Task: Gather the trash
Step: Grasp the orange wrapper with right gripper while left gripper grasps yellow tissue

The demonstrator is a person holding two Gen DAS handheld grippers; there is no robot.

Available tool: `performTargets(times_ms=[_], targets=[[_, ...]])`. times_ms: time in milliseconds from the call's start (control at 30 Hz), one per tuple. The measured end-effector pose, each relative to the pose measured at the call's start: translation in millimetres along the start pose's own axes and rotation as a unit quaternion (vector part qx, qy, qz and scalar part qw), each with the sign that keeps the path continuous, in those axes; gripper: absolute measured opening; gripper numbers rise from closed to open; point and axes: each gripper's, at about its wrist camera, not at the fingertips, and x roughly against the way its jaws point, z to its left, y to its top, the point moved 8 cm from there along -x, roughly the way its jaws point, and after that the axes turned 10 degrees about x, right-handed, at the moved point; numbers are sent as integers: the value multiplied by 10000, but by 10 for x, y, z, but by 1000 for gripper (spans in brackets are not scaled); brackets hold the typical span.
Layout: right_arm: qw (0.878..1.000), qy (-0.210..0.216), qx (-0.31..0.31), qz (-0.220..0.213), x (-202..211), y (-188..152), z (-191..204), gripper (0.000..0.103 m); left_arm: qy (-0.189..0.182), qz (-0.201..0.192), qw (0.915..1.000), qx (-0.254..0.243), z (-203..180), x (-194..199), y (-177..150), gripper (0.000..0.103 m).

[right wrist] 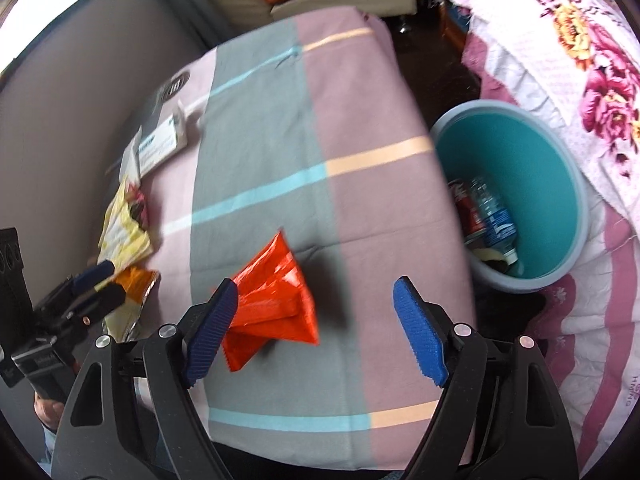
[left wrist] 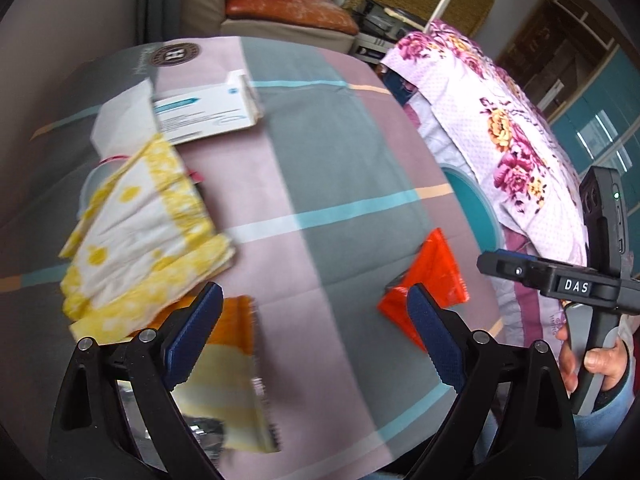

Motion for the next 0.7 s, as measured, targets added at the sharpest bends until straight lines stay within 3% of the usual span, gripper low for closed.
performTargets(times_ms=[467, 700], targets=[[9971, 76, 196, 730, -505, -113, 358, 79, 633, -210, 9960, 596, 1118, 155, 203, 93], [9960, -105, 525, 716, -603, -138, 487, 76, 701, 22, 9966, 425, 1118, -82, 232, 93]])
